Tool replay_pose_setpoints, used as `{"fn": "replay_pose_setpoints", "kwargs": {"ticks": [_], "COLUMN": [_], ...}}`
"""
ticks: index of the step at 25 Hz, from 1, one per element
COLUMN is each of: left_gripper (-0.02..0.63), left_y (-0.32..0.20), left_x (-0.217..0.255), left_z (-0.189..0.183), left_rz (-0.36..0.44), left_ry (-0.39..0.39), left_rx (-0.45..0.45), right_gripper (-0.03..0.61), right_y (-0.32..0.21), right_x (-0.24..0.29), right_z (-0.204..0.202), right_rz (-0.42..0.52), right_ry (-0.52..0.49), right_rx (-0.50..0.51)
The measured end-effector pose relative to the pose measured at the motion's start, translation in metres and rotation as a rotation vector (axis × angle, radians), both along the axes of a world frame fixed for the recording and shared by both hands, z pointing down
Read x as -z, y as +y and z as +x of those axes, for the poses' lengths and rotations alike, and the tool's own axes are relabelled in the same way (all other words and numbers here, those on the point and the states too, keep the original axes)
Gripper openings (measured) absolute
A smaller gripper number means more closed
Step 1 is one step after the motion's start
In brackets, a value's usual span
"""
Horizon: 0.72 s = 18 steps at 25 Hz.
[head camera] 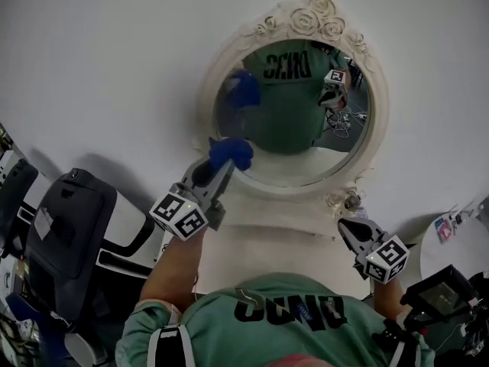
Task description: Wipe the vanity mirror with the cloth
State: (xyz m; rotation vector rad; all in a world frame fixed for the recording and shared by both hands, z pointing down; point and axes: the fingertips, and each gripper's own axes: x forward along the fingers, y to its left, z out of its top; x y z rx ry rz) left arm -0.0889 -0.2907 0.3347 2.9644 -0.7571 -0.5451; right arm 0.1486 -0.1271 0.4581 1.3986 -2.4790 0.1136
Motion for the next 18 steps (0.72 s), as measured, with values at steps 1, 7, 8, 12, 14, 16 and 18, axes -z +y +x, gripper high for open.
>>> {"fn": "replay_pose_setpoints", "kwargs": {"ticks": [1,7,8,12,14,16,18], "left_gripper": [0.094,0.095,0.095,0.094,0.095,0.094,0.095], "left_y": [-0.005,-0.048,-0.058,-0.087,-0.094,-0.101,-0.106], "left_x": [0.02,0.111,0.118,0.13,0.137,0.144,0.151], "left_z": [0.01,0.071,0.079,0.096,0.103,0.11,0.12], "left_rz": [0.053,0.323,0.352,0.412,0.431,0.445,0.458], "left_ry": [-0.014,-0.219,-0.259,-0.351,-0.361,-0.359,-0.355], "left_rx": [0.044,0.354,0.408,0.533,0.561,0.575,0.574], "right_gripper": [0.012,0.012,0.012,0.012,0.012,0.012,0.012], "right_y": [0.001,0.001,0.001,0.001,0.001,-0.001,0.0], "right_x": [0.002,0.005,0.004,-0.005,-0.007,-0.008,-0.009], "right_z": [0.012,0.065,0.07,0.081,0.084,0.089,0.093], "right_rz": [0.006,0.046,0.047,0.037,0.034,0.034,0.034], "right_ry": [-0.001,-0.073,-0.081,-0.097,-0.099,-0.105,-0.11], "right_rx": [0.009,-0.01,-0.018,-0.041,-0.056,-0.075,-0.093]}}
